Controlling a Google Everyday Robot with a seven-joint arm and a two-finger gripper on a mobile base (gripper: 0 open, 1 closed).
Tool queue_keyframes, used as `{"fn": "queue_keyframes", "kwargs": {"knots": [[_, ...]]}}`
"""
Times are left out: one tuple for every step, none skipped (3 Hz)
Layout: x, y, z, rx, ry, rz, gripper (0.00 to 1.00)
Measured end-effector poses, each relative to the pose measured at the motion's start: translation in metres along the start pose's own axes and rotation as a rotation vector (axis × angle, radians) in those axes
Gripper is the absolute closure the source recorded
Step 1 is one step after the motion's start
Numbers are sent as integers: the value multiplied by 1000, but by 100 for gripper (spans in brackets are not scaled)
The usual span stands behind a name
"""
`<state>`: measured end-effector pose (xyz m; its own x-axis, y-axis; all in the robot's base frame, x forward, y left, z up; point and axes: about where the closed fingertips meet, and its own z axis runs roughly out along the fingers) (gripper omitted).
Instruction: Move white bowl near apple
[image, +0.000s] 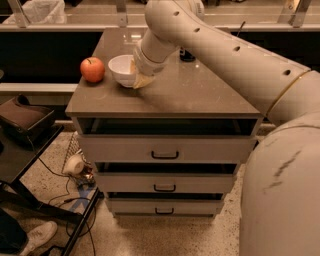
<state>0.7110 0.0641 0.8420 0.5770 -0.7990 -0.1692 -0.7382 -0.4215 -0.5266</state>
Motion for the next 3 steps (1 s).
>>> {"fn": "queue_keyframes", "kwargs": {"knots": [[-1, 1, 3, -4, -2, -1, 36], [-1, 2, 5, -8, -4, -1, 13], [-2, 2, 6, -11, -5, -2, 0]]}}
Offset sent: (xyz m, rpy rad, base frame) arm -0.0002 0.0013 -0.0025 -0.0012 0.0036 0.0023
